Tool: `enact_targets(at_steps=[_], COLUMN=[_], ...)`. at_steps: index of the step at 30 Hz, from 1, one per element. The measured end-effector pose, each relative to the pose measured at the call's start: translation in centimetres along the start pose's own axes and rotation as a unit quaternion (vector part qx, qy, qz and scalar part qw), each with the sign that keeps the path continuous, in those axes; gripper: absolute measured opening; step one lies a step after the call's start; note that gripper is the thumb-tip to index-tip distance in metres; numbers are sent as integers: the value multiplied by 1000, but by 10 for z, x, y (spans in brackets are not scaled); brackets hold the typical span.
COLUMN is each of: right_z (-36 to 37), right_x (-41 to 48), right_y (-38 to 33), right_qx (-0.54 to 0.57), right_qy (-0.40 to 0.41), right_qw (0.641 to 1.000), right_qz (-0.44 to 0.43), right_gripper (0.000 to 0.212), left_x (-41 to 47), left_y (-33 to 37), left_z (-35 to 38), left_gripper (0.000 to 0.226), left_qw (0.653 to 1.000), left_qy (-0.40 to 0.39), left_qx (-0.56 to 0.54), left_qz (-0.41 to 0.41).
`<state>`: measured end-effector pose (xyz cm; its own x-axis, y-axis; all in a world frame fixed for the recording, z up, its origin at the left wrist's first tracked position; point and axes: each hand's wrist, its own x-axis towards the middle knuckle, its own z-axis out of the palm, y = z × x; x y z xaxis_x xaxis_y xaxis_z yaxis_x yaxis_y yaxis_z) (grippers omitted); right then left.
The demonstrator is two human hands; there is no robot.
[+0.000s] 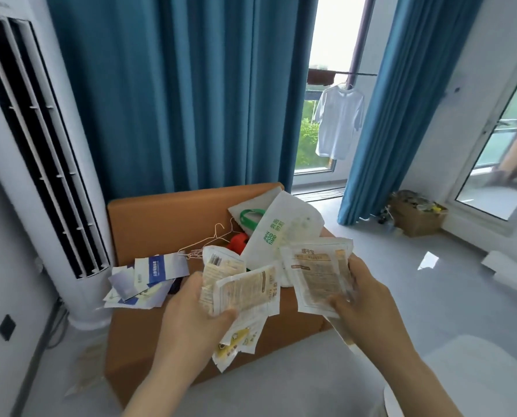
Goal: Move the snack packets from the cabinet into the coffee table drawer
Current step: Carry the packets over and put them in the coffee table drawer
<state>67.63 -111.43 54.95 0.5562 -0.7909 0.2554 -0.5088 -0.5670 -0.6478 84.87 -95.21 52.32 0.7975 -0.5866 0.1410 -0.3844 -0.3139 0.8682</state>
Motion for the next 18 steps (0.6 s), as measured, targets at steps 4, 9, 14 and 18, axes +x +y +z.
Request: enact_targets(at_steps=[4,9,14,18], right_z=[-18,-19,-10,-7], right_x=[44,98,163,211], right_y=[43,79,111,124], right_qx=[-21,-35,-65,-72], right_qy=[27,60,93,115], right_qw=[999,996,987,979], right_qz=[22,58,114,155], right_gripper=[38,44,35,33], left_x=[44,114,195,263], left_y=[17,33,40,49], left_z=[49,103,149,185], left_gripper=[44,45,42,43], left_qw=[999,996,990,983], left_qy=[-41,-88,-132,-169], left_qx=[-7,-15,-5,-7], left_qz=[9,30,54,71])
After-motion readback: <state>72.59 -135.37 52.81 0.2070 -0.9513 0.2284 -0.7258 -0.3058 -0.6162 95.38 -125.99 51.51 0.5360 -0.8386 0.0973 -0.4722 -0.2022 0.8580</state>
